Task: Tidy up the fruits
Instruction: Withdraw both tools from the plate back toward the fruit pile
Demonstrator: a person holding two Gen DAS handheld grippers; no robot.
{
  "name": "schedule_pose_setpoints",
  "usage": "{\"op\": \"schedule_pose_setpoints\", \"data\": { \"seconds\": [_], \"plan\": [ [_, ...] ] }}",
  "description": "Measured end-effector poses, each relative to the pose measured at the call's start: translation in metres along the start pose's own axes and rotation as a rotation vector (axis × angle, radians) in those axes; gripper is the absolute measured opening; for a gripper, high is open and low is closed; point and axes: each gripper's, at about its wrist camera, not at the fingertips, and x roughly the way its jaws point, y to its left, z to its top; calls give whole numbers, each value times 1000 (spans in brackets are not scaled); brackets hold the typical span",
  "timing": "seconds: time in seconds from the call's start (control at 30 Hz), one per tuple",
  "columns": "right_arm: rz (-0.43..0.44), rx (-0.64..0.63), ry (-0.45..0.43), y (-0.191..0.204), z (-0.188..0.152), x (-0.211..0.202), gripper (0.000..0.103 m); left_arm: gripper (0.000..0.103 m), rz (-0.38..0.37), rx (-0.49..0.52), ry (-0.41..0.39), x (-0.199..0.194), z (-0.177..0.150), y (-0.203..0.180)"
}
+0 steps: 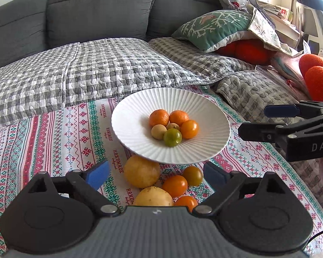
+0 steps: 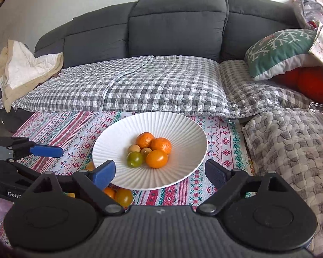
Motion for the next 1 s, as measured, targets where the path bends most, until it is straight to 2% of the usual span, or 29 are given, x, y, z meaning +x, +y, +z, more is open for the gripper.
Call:
{"op": "schedule_pose_setpoints", "data": {
  "seconds": [0.2, 0.57, 1.0],
  "plan": [
    [-13, 12, 5, 7, -4, -11, 97, 94, 13, 7, 9, -18, -8, 0],
    [0, 12, 0, 27, -13, -24, 102, 95, 55, 29, 39, -33, -24, 2],
    [22, 54, 9, 31, -36, -17, 103, 95, 71, 31, 34, -39, -44, 13]
  ]
}}
